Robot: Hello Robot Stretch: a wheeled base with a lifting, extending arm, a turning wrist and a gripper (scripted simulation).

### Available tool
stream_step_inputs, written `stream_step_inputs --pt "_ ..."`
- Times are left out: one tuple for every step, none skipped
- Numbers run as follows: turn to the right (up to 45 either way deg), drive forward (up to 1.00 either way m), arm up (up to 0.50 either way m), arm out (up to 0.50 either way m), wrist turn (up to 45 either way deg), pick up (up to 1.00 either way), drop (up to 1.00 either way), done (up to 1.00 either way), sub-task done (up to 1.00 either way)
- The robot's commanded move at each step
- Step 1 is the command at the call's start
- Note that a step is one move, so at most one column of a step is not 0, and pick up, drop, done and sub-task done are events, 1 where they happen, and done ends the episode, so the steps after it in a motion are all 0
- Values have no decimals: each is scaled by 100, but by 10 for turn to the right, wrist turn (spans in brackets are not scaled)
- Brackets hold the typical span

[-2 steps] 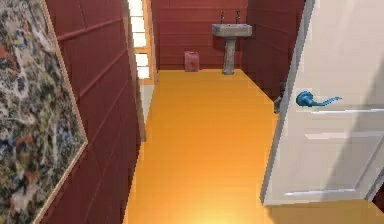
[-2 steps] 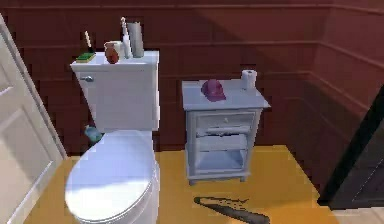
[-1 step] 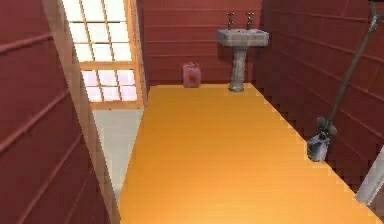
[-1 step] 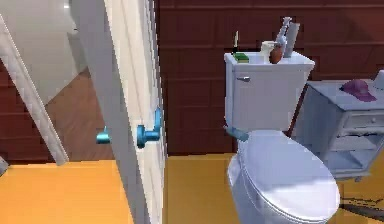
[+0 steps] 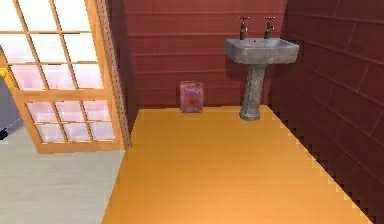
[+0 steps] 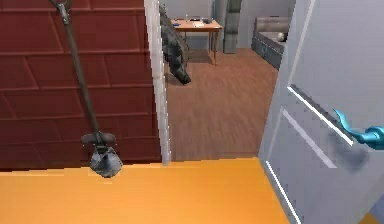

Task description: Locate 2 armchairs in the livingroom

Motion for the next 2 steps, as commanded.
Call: stream_step_inputs --pt "-30 0 0 0 0 0 0 0 0" --pt "0 30 0 0 0 0 0 0 0"
